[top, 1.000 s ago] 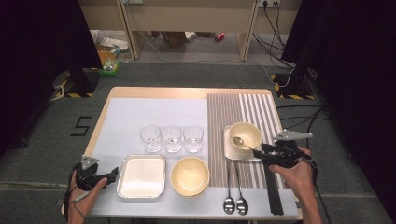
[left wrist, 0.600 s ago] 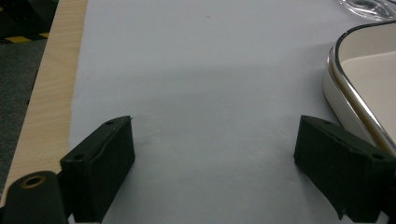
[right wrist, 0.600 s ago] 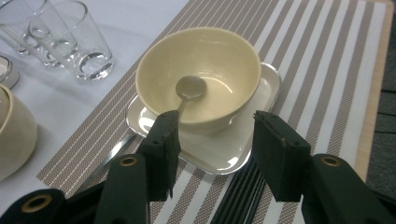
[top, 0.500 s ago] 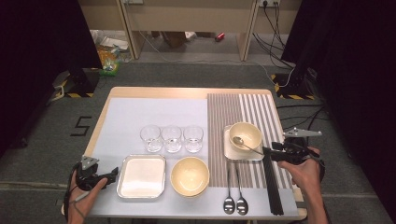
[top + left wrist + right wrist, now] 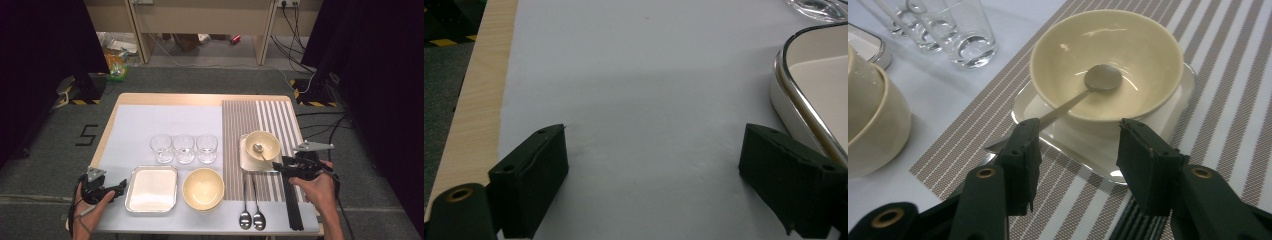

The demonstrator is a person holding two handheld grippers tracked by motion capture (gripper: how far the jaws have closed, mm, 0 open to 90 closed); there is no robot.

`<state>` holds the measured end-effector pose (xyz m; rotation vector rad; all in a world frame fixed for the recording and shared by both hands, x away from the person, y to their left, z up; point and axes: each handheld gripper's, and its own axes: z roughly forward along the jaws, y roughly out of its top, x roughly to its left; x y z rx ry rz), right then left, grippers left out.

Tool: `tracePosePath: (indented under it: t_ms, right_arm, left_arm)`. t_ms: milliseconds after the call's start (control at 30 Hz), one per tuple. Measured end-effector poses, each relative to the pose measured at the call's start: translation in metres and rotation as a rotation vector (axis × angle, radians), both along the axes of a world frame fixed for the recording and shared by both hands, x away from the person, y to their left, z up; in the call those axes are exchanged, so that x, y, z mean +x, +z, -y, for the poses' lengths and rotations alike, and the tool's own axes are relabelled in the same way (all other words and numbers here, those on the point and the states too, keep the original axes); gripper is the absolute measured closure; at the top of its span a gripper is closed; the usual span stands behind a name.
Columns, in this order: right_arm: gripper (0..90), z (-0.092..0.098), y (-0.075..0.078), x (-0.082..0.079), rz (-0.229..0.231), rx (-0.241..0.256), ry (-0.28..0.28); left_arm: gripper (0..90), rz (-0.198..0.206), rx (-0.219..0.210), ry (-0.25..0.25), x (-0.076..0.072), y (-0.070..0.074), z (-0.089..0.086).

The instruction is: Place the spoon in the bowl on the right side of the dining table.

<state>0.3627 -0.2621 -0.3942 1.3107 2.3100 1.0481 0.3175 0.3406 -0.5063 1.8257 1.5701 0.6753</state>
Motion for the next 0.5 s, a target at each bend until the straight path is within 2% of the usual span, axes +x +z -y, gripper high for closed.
tracePosePath:
  t_ms: [233,333,500]
  right_arm:
    - [52.2,0.024,-0.007,0.005,-0.019,-0.005,-0.073]
    - [52.2,0.028,-0.011,0.004,-0.031,-0.001,-0.086]
    - [52.1,0.034,-0.016,0.003,-0.03,-0.02,-0.099]
  left_arm:
    - [11.2,0.0,0.0,0.0,0.0,0.0,0.0]
    - [11.2,0.0,0.0,0.0,0.0,0.0,0.0]
    - [11.1,-0.005,0.0,-0.002,0.0,0.0,0.0]
